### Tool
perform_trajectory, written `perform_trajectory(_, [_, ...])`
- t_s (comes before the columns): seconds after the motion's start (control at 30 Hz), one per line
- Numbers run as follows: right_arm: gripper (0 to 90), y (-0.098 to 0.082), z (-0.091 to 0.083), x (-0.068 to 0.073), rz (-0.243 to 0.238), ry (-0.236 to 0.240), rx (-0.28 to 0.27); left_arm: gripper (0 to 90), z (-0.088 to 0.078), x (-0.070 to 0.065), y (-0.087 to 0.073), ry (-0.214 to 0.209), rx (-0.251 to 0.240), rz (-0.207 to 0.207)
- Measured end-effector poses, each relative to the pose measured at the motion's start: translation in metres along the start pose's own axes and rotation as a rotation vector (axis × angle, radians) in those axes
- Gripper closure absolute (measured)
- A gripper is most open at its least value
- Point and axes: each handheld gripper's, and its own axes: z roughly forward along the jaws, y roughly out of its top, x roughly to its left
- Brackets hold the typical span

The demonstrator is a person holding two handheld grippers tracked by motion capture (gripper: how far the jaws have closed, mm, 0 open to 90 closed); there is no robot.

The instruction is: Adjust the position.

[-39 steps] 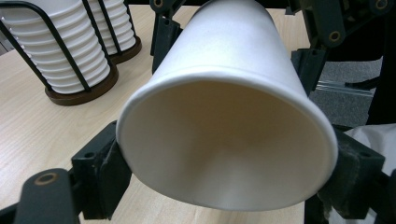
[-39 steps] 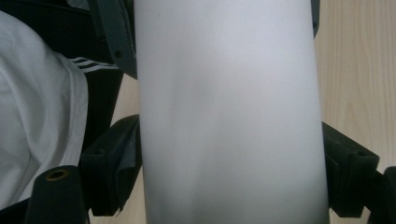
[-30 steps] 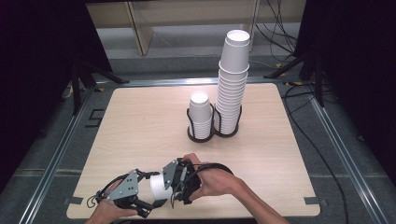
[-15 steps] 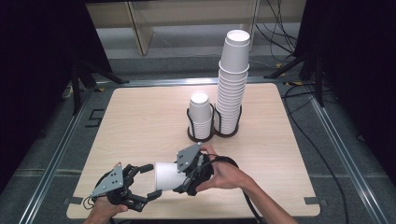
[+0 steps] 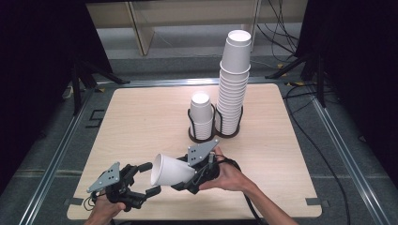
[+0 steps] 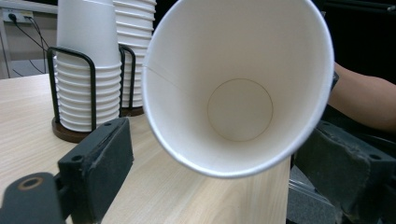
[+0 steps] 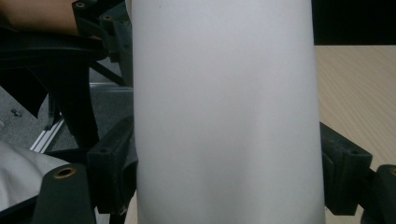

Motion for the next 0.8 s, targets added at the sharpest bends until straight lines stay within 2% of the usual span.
perform_trajectory(0.23, [22.6, 0.0, 0.009, 0.003, -0.019, 0.027, -0.009, 0.0, 0.004, -0.004, 0.001, 0.017, 0.002, 0.01])
perform_trajectory(0.27, [22.6, -0.001, 0.01, 0.003, -0.003, 0.037, -0.007, 0.0, 0.005, -0.004, 0.001, 0.02, 0.0, 0.014])
perform_trajectory(0.53, [22.6, -0.001, 0.023, 0.007, -0.012, 0.056, 0.007, 0.0, 0.007, -0.006, 0.0, 0.009, 0.012, 0.031])
perform_trajectory(0.6, [22.5, -0.002, 0.025, 0.006, -0.022, 0.057, 0.007, 2.8, 0.006, -0.006, 0.0, 0.0, 0.01, 0.038])
perform_trajectory(0.63, [22.5, -0.002, 0.025, 0.005, -0.028, 0.049, 0.008, 5.3, 0.007, -0.007, 0.0, -0.007, -0.003, 0.029])
perform_trajectory(0.7, [22.6, -0.002, 0.026, 0.006, -0.01, 0.055, 0.011, 7.4, 0.006, -0.007, 0.001, -0.007, 0.001, 0.034])
perform_trajectory(0.8, [22.8, -0.003, 0.026, 0.006, -0.014, 0.056, 0.008, 9.4, 0.005, -0.005, 0.002, -0.022, -0.001, 0.023])
